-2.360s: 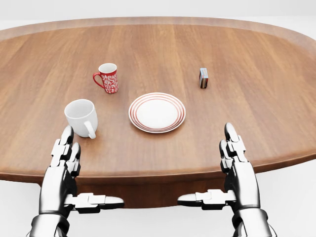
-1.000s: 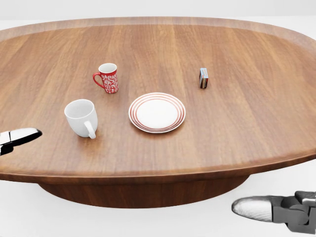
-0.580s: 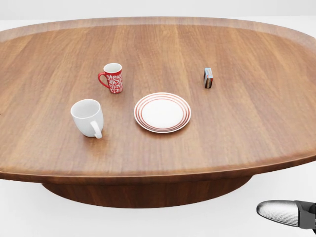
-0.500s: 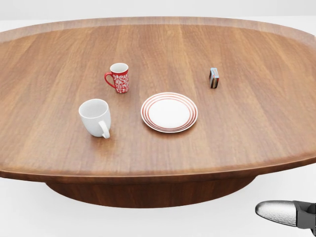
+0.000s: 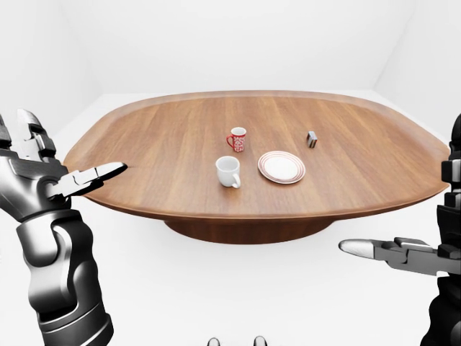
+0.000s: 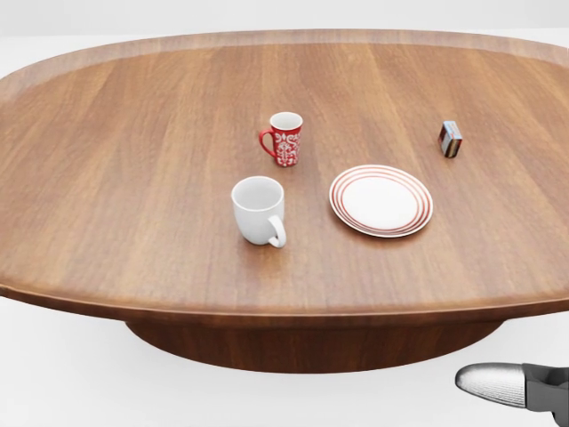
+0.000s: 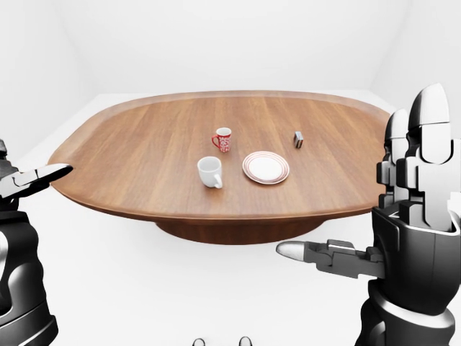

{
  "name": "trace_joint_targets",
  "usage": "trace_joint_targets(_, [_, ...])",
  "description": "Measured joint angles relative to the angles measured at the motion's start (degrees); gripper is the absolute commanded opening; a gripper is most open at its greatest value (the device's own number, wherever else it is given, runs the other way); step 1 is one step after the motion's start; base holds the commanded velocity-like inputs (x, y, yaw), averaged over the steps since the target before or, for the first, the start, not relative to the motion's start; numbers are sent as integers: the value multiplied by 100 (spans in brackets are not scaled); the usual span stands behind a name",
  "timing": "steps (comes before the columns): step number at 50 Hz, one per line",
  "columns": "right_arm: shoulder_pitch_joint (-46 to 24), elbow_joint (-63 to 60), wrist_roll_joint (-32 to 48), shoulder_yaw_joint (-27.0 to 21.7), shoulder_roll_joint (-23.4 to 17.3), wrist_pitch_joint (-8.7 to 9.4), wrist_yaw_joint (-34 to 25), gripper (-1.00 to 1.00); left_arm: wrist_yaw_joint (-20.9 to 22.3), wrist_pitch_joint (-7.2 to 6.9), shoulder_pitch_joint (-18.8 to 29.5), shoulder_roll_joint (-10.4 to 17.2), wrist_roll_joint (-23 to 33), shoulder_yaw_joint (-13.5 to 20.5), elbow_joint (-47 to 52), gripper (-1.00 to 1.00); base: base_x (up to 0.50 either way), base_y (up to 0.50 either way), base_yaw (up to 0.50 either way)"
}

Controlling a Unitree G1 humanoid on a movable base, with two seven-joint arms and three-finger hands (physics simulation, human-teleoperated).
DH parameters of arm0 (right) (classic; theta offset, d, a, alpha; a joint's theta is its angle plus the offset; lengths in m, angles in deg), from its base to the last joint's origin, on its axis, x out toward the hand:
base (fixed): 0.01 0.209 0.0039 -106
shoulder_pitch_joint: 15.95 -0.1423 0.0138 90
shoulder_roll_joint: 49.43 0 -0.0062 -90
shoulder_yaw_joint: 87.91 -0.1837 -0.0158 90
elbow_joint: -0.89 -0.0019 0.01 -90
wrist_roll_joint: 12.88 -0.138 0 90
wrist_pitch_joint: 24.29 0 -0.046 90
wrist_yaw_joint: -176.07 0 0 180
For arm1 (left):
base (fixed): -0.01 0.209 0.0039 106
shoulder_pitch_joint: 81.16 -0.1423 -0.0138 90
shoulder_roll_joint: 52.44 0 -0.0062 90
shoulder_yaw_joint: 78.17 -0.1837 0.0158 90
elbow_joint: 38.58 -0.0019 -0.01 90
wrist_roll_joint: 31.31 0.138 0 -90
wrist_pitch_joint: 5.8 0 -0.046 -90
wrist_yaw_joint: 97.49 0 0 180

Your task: Put the white mug on the plate.

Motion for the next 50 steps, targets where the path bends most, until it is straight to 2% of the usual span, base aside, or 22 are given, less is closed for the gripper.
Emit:
trace_joint_targets(7, [7,0,19,-2,21,0,-22,100,-4,0,0,0,4,-1,-3,100,1,46,0])
trace_joint_targets(15, [32,2,8,-6,59,0,-38,100,-7,0,-7,2,12,4,0,100,13,2,0])
trace_joint_targets(50, [116,3,-56,-44,116,0,-92,100,15,0,-21,-27,40,-26,-18,100,45,0,0])
